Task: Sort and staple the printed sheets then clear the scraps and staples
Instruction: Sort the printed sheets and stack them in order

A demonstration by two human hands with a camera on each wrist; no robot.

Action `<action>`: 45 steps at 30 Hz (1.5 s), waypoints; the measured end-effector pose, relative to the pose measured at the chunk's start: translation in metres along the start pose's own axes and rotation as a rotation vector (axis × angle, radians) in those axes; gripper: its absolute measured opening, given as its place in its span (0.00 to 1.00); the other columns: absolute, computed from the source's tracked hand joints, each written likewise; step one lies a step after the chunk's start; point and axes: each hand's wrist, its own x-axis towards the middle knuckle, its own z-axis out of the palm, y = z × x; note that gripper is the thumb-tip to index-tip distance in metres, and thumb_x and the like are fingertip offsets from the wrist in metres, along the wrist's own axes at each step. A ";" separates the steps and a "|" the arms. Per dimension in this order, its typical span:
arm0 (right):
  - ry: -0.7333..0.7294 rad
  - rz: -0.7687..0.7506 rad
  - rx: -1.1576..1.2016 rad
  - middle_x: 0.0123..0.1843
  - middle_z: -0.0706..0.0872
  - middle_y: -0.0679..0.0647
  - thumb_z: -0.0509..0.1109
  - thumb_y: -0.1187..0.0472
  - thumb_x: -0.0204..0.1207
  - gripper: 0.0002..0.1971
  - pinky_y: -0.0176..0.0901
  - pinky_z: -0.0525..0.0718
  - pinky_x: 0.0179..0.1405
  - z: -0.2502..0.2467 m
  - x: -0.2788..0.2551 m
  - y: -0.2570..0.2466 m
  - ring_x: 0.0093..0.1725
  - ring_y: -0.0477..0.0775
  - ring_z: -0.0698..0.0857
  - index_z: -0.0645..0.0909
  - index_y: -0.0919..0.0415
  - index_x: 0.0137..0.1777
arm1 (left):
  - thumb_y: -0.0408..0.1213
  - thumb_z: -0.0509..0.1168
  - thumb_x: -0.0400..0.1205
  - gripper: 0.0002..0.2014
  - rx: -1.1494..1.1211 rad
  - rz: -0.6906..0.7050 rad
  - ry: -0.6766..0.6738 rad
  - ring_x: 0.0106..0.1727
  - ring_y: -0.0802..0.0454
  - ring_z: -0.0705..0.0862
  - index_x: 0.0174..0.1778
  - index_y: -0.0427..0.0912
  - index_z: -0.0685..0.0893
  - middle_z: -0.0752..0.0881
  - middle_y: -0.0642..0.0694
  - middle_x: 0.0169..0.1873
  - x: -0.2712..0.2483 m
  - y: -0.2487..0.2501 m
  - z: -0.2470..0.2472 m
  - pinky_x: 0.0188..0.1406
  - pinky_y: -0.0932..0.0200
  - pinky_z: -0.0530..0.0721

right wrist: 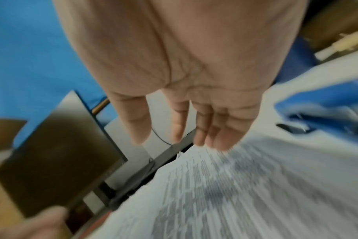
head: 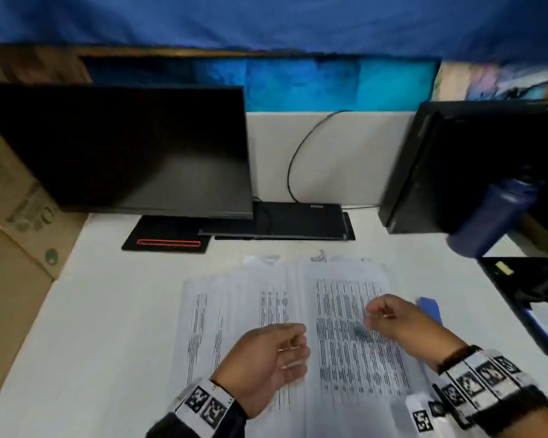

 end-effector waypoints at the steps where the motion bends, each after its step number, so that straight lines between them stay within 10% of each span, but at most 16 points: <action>1: 0.032 -0.011 0.081 0.54 0.87 0.49 0.80 0.56 0.74 0.11 0.44 0.80 0.58 0.005 -0.005 0.014 0.55 0.48 0.84 0.84 0.53 0.53 | 0.34 0.72 0.83 0.12 0.012 0.023 0.008 0.50 0.43 0.83 0.60 0.34 0.87 0.84 0.41 0.45 0.007 -0.011 0.002 0.46 0.52 0.83; 9: 0.182 0.028 -0.085 0.75 0.74 0.50 0.76 0.45 0.74 0.35 0.43 0.72 0.66 0.013 -0.047 0.076 0.75 0.52 0.75 0.71 0.55 0.78 | 0.36 0.72 0.82 0.20 0.102 0.091 0.117 0.67 0.43 0.80 0.69 0.38 0.82 0.82 0.42 0.61 0.032 -0.055 0.007 0.63 0.44 0.80; 12: 0.150 0.015 -0.109 0.70 0.80 0.51 0.77 0.48 0.74 0.26 0.41 0.76 0.63 0.017 -0.049 0.092 0.67 0.50 0.79 0.78 0.56 0.70 | 0.36 0.72 0.80 0.24 0.136 0.076 0.140 0.73 0.43 0.77 0.74 0.40 0.79 0.80 0.43 0.70 0.027 -0.068 0.014 0.69 0.40 0.76; 15: 0.158 0.005 -0.110 0.67 0.84 0.52 0.79 0.56 0.74 0.20 0.39 0.79 0.57 0.019 -0.052 0.093 0.63 0.49 0.82 0.83 0.57 0.65 | 0.36 0.72 0.77 0.18 0.130 0.044 0.161 0.56 0.47 0.79 0.61 0.39 0.80 0.78 0.45 0.57 0.018 -0.075 0.021 0.62 0.39 0.77; 20: 0.212 -0.003 -0.181 0.64 0.85 0.73 0.76 0.63 0.75 0.21 0.56 0.81 0.66 0.022 -0.063 0.077 0.64 0.69 0.84 0.82 0.78 0.62 | 0.39 0.73 0.76 0.21 0.079 0.071 0.193 0.58 0.49 0.79 0.64 0.39 0.79 0.80 0.46 0.59 0.012 -0.078 0.027 0.67 0.41 0.73; 25: 0.156 -0.032 -0.307 0.68 0.84 0.67 0.73 0.48 0.76 0.29 0.53 0.82 0.66 0.035 -0.072 0.075 0.65 0.64 0.84 0.80 0.71 0.68 | 0.34 0.75 0.61 0.22 -0.037 0.069 0.128 0.45 0.44 0.76 0.51 0.40 0.80 0.77 0.43 0.45 0.025 -0.076 0.014 0.64 0.46 0.79; 30: 0.202 -0.101 -0.259 0.68 0.78 0.49 0.75 0.49 0.75 0.30 0.37 0.79 0.53 0.031 -0.063 0.084 0.59 0.46 0.82 0.73 0.52 0.76 | 0.24 0.64 0.81 0.15 0.038 0.108 0.059 0.56 0.28 0.88 0.64 0.28 0.82 0.88 0.26 0.57 0.044 -0.073 0.011 0.59 0.21 0.82; 36: 0.293 -0.032 0.159 0.63 0.84 0.56 0.81 0.63 0.69 0.37 0.48 0.83 0.63 0.023 -0.050 0.089 0.59 0.54 0.86 0.70 0.57 0.78 | 0.18 0.56 0.84 0.19 0.278 0.304 0.097 0.57 0.30 0.89 0.62 0.39 0.85 0.90 0.29 0.57 0.040 -0.077 0.009 0.59 0.24 0.85; 43: 0.402 -0.242 0.295 0.48 0.93 0.53 0.73 0.69 0.77 0.09 0.42 0.87 0.35 0.013 -0.090 0.036 0.40 0.50 0.92 0.85 0.57 0.54 | 0.20 0.57 0.85 0.20 0.301 0.672 0.079 0.54 0.41 0.93 0.64 0.43 0.86 0.94 0.42 0.53 -0.011 -0.059 0.016 0.57 0.39 0.90; 45: 0.457 -0.379 0.343 0.51 0.92 0.47 0.72 0.66 0.80 0.10 0.46 0.89 0.43 0.015 -0.110 0.019 0.46 0.49 0.92 0.85 0.52 0.57 | 0.22 0.58 0.86 0.19 0.348 0.839 0.112 0.57 0.47 0.92 0.65 0.46 0.85 0.93 0.48 0.56 -0.028 -0.050 0.020 0.61 0.42 0.89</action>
